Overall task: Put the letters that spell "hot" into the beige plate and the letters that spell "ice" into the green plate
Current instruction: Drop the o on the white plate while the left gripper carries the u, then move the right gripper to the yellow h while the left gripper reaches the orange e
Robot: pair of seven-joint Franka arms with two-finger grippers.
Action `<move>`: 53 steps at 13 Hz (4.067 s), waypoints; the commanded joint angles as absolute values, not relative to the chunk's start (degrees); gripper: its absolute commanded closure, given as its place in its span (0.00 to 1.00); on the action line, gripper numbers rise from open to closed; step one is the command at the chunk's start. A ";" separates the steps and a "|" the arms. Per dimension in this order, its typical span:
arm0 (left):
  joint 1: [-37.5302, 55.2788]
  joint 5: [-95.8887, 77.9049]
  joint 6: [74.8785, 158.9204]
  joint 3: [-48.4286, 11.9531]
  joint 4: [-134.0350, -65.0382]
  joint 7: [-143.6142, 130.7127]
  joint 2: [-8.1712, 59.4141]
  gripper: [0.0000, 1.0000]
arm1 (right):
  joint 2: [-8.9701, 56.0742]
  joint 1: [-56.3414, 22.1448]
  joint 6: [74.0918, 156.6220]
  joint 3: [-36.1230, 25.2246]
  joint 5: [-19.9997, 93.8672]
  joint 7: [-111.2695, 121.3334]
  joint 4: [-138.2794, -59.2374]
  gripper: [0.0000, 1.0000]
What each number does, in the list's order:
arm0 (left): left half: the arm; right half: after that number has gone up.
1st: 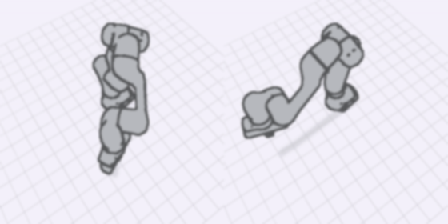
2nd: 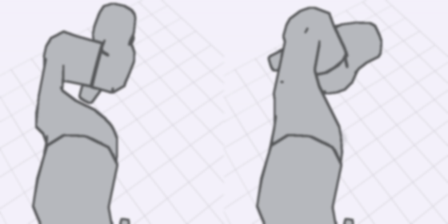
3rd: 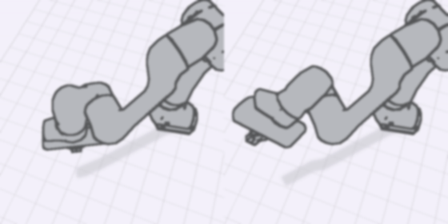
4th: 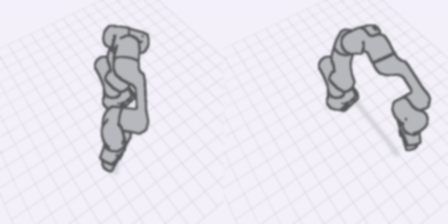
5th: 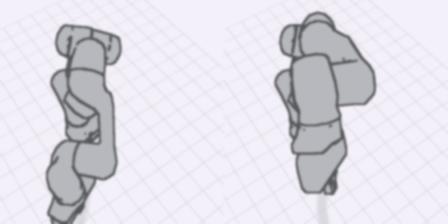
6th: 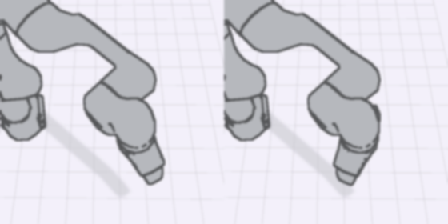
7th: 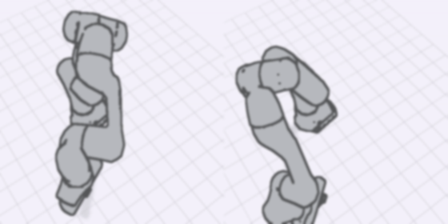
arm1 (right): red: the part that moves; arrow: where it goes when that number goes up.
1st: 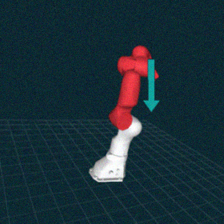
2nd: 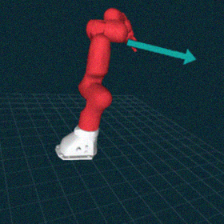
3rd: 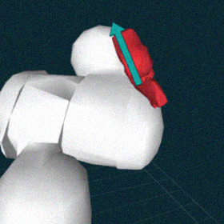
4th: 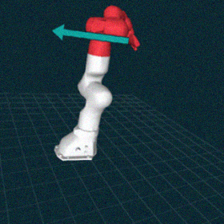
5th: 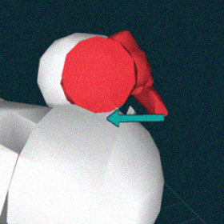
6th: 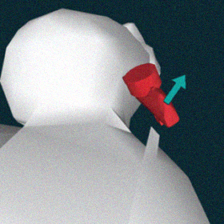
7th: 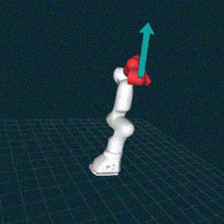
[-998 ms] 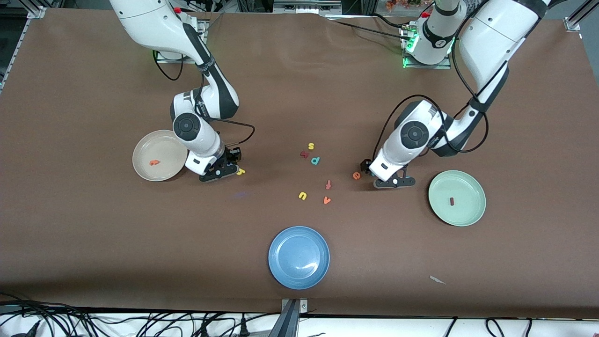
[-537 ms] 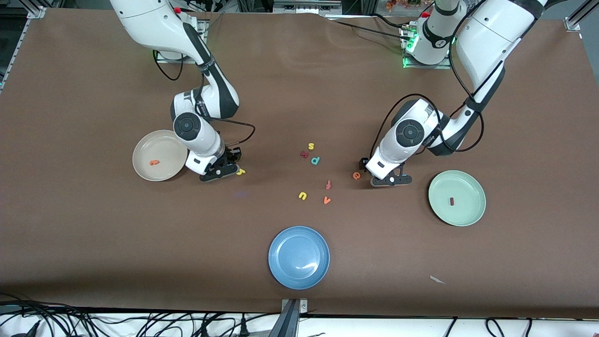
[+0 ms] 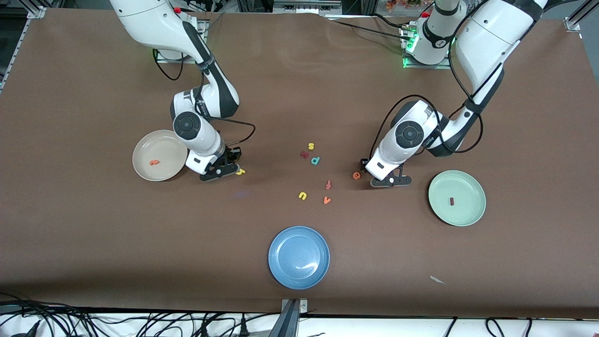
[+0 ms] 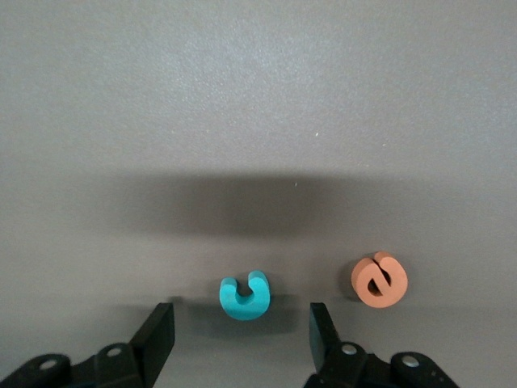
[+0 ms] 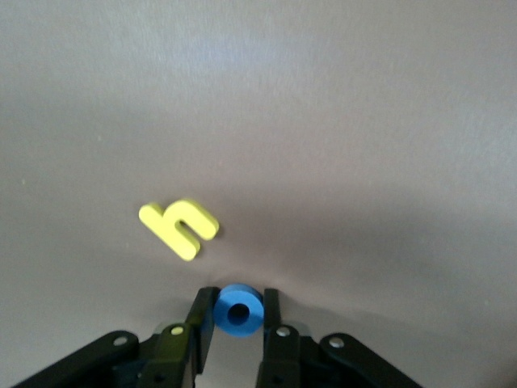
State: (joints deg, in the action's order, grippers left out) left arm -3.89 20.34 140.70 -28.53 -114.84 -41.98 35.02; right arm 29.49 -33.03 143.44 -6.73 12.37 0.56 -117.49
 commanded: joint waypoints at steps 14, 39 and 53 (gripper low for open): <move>-2.29 22.68 140.45 -27.25 -111.80 -43.51 37.18 0.58 | 26.45 -32.70 115.49 -27.24 11.87 27.94 -117.07 0.74; -21.08 26.36 127.27 -27.16 -107.67 -4.95 31.11 0.84 | 27.77 -28.83 101.55 -37.53 21.06 19.34 -92.55 0.00; -18.04 26.91 127.27 -34.10 -107.14 -22.99 32.96 0.00 | 36.39 -46.84 110.04 -37.27 25.31 -12.47 -90.78 0.00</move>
